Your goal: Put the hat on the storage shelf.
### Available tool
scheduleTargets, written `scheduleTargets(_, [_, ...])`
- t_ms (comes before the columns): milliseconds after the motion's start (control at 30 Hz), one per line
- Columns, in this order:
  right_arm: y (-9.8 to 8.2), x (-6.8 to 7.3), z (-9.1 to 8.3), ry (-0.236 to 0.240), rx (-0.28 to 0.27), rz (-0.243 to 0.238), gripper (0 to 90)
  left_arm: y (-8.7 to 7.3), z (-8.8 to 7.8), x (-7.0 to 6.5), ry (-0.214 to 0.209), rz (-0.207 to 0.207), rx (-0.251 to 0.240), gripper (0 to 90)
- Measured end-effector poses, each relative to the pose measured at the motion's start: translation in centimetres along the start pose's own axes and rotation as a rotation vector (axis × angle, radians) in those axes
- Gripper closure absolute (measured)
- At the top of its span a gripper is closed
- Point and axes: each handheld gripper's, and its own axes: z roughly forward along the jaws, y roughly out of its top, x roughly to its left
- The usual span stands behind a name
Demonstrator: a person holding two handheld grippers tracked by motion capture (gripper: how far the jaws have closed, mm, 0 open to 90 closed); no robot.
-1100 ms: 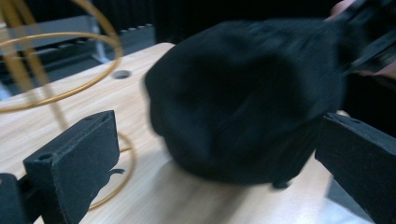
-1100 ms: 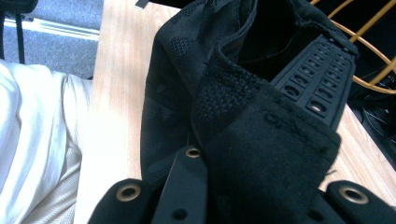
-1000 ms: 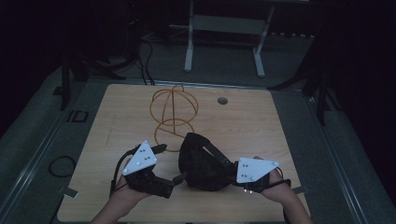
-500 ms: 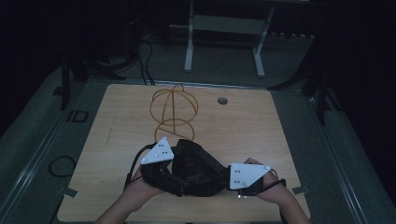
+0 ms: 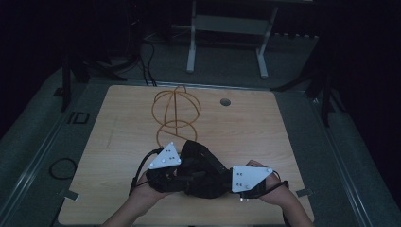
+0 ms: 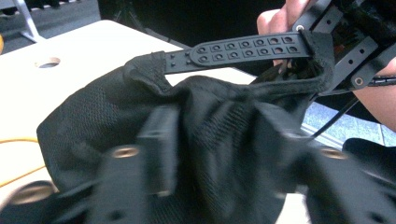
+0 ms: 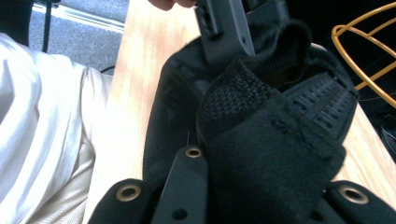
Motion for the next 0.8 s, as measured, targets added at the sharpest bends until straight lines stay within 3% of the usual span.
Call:
scheduleTargets(67, [-0.1, -0.1, -0.1, 0.001, 0.001, 0.006, 89.6, 0.0, 0.2, 0.0, 0.007, -0.005, 0.010, 70.5])
scheduleTargets(133, [-0.2, -0.1, -0.1, 0.004, -0.002, 0.007, 89.6, 0.2, 0.4, -0.1, 0.015, 0.005, 0.021, 81.7])
scheduleTargets(167, [-0.2, -0.1, -0.1, 0.004, -0.002, 0.009, 89.6, 0.2, 0.4, -0.1, 0.015, 0.005, 0.021, 81.7])
scheduleTargets(200, [-0.2, -0.1, -0.1, 0.004, -0.002, 0.009, 89.6, 0.3, 0.5, -0.3, 0.024, 0.014, 0.022, 81.7])
scheduleTargets(233, [-0.4, -0.2, -0.3, 0.006, -0.011, 0.018, 89.6, 0.6, 0.6, -0.5, 0.036, 0.033, 0.022, 88.6])
scheduleTargets(633, [-1.6, -1.0, -1.3, 0.005, -0.041, 0.100, 88.9, 1.6, 0.3, -0.8, 0.026, 0.036, -0.016, 89.7])
scheduleTargets(700, [-1.9, -1.0, -1.5, -0.006, -0.042, 0.116, 86.0, 1.8, 0.4, -0.9, 0.028, 0.037, -0.019, 89.7])
scheduleTargets(800, [-2.6, -1.3, -1.9, -0.053, -0.034, 0.160, 68.6, 2.3, 0.5, -0.7, 0.026, 0.016, -0.039, 89.8])
